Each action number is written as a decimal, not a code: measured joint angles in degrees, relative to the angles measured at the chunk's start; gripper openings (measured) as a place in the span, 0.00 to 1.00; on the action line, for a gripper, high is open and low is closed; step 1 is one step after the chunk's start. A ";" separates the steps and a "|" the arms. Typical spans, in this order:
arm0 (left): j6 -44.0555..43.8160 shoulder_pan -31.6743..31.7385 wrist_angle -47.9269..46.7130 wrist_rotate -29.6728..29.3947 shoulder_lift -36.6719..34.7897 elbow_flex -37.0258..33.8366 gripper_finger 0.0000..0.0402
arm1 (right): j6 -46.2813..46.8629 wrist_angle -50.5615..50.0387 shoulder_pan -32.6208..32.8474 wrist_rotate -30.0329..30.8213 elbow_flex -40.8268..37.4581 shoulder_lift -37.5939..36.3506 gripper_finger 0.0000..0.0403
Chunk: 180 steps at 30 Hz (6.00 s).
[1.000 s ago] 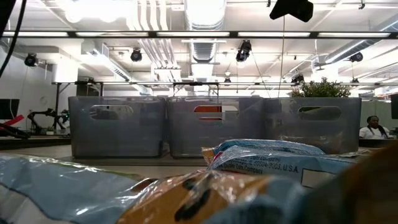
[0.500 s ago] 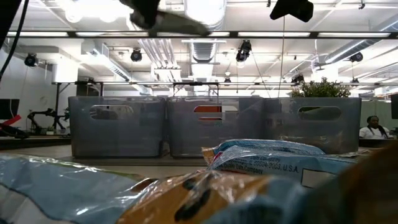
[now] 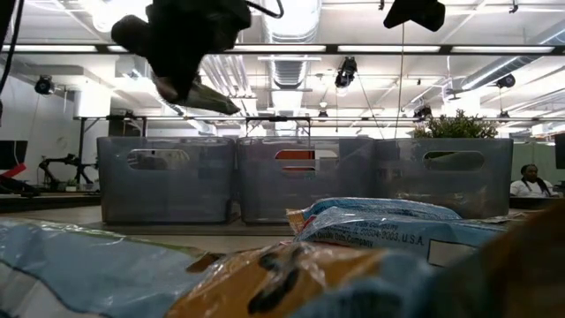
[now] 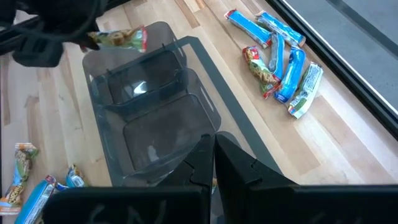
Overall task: Pick and place Granola Bars by type
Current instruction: Put the red granola bar into the left black bin, then put the yellow granola bar into the right black bin
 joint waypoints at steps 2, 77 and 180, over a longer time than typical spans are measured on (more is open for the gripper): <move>-5.05 0.31 4.00 -0.02 -1.95 -2.39 0.16 | 0.00 0.00 0.02 0.00 0.00 0.00 0.02; -13.45 3.86 33.14 2.93 -7.18 -22.99 0.29 | -0.24 0.05 0.02 0.48 0.00 0.00 0.02; 52.97 6.55 46.54 -17.66 -46.74 -33.12 0.00 | -2.81 12.98 -27.68 -12.28 15.36 29.25 0.02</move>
